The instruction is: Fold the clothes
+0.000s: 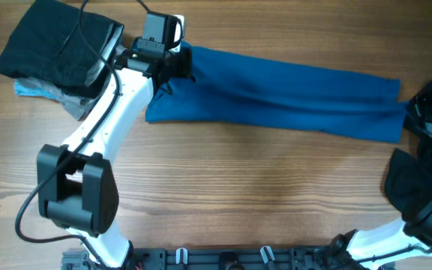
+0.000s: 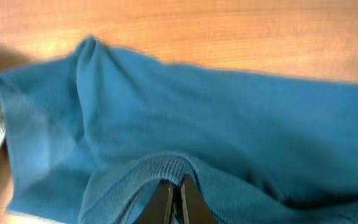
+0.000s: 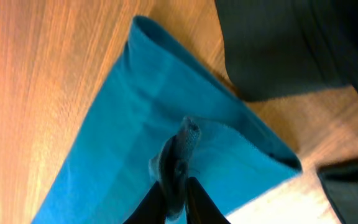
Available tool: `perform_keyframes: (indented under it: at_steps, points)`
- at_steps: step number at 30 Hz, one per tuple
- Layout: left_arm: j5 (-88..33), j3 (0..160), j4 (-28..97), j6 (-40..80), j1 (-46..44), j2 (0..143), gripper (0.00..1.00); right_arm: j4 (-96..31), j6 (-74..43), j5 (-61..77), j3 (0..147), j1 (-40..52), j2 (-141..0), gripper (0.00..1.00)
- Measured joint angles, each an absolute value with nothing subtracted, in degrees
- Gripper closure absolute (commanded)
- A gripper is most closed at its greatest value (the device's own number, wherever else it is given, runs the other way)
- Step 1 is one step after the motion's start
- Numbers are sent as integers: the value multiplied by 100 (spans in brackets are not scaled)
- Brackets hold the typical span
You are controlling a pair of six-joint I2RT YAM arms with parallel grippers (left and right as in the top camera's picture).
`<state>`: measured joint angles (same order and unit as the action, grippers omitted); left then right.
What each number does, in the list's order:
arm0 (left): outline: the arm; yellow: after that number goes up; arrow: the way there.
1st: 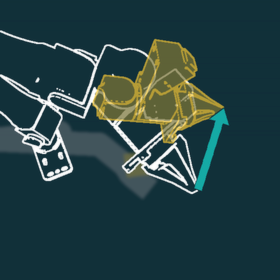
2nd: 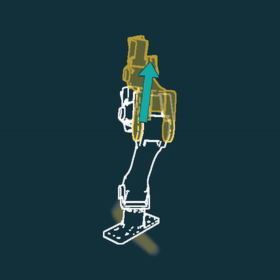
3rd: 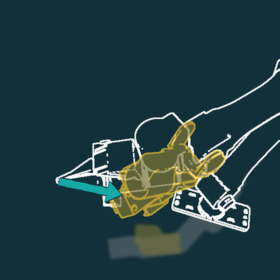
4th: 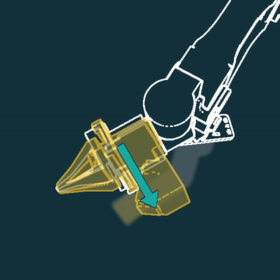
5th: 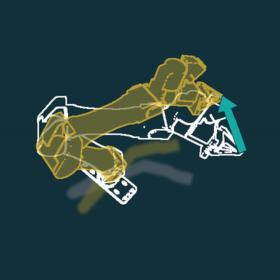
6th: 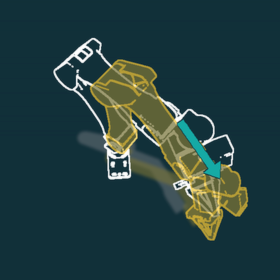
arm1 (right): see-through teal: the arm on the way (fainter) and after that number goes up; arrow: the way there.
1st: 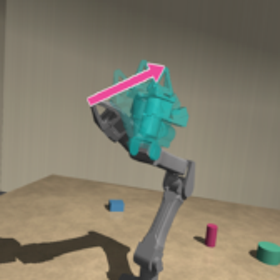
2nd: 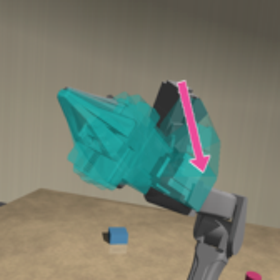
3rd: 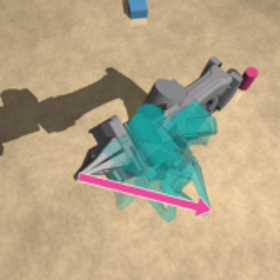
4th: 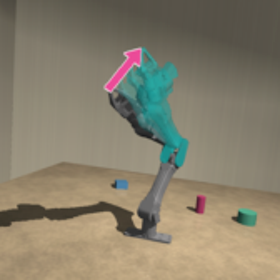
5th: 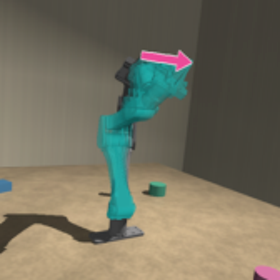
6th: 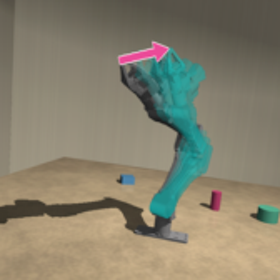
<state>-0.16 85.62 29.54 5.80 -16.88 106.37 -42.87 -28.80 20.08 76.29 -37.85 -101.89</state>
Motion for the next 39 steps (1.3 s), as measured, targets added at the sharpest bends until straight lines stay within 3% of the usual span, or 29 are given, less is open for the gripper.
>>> perform_keyframes:
  at_steps: [8, 12, 13, 14, 15, 16, 18, 19, 20, 21, 22, 23, 30, 33, 35, 39]
  points:
    - [19, 8562, 2060, 642, -1688, 11159, 96, -3288, -3083, 2001, 7629, -3492, -10602, 85]
    - [19, 8562, 1879, 705, -1688, 11408, 93, -2797, -3120, 2003, 7629, -3273, -10608, 78]
    - [19, 8562, 1855, 718, -1686, 11426, 89, -2683, -3127, 1997, 7629, -3227, -10608, 74]
    - [30, 8562, 1831, 746, -1688, 11434, 79, -2436, -3155, 1988, 7631, -3135, -10610, 59]
    - [69, 8562, 1813, 770, -1686, 11437, 53, -2327, -3148, 1981, 7631, -3063, -10610, 58]
    - [86, 8562, 1804, 805, -1678, 11437, 44, -2322, -3148, 1966, 7631, -3026, -10610, 58]
    - [108, 8562, 1927, 790, -1660, 11437, 39, -2447, -3146, 1946, 7634, -3006, -10610, 59]
    - [110, 8562, 2010, 827, -1653, 11437, 39, -2585, -3124, 1940, 7634, -3009, -10610, 62]
    - [121, 8562, 2102, 825, -1649, 11437, 54, -2840, -3037, 1920, 7634, -3013, -10610, 76]
    - [128, 8562, 2228, 823, -1645, 11437, 66, -2991, -2969, 1918, 7634, -3013, -10610, 82]
    - [126, 8562, 2355, 838, -1645, 11434, 87, -3256, -2812, 1903, 7636, -3013, -10613, 92]
    - [123, 8562, 2453, 825, -1645, 11430, 96, -3404, -2722, 1903, 7634, -3013, -10613, 95]
    - [-602, 8571, 3424, 823, -1719, 11030, 95, -3354, -2027, 1903, 7498, -2519, -10842, 96]
    - [-742, 8576, 3972, 823, -1839, 11000, 70, -3009, -2272, 1905, 7391, -2180, -11537, 94]
    - [-781, 8573, 4156, 792, -1865, 11000, 53, -2416, -2499, 2080, 7358, -2130, -11771, 87]
    - [-794, 8573, 4335, 801, -1772, 11000, 52, -1660, -2480, 2790, 7365, -2130, -11970, 75]
